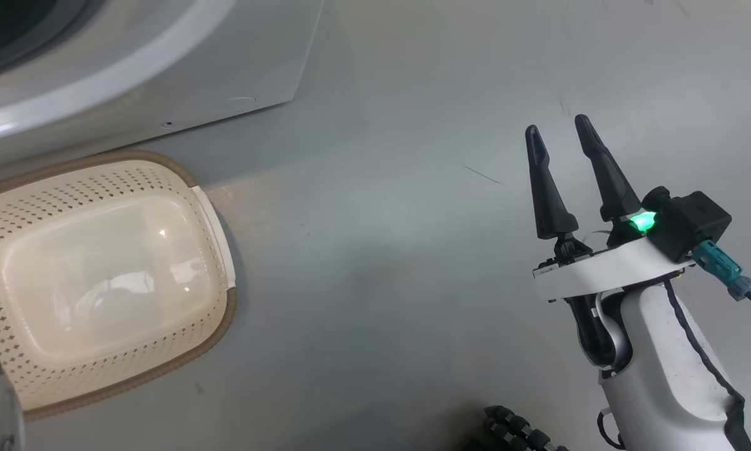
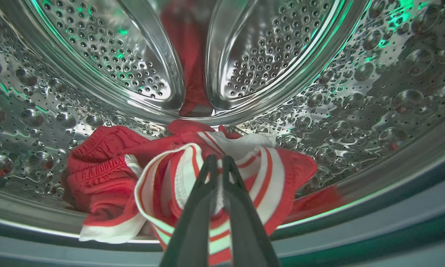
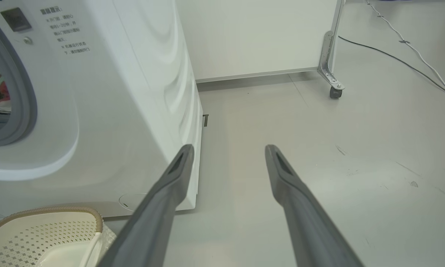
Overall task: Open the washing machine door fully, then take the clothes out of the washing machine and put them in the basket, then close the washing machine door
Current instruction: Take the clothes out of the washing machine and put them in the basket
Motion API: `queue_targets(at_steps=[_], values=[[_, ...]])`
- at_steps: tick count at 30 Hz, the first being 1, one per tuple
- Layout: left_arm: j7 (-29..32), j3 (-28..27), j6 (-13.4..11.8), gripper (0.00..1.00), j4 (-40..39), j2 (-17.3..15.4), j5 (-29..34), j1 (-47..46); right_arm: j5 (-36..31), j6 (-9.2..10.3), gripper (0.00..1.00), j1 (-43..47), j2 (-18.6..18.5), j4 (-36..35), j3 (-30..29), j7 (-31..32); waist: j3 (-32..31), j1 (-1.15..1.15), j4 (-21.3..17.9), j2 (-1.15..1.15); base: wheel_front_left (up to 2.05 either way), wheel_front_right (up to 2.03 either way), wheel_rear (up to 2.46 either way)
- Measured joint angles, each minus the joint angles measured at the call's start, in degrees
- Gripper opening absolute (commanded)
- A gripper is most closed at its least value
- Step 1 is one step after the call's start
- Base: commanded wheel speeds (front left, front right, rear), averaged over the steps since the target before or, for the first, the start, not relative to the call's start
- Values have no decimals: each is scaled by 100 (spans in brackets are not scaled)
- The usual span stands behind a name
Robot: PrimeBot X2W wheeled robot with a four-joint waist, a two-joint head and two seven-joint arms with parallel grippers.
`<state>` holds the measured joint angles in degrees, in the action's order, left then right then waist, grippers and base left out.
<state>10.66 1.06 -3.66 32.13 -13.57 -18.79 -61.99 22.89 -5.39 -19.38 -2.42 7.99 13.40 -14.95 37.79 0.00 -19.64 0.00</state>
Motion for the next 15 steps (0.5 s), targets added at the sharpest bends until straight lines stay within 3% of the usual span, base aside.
queue_targets(at_steps=[15], values=[[-1324,135,-7,0,-449,478,74,1009,-305,-1,100,248,-2,97,-133,0,-449,0,306,0,0,0,0]])
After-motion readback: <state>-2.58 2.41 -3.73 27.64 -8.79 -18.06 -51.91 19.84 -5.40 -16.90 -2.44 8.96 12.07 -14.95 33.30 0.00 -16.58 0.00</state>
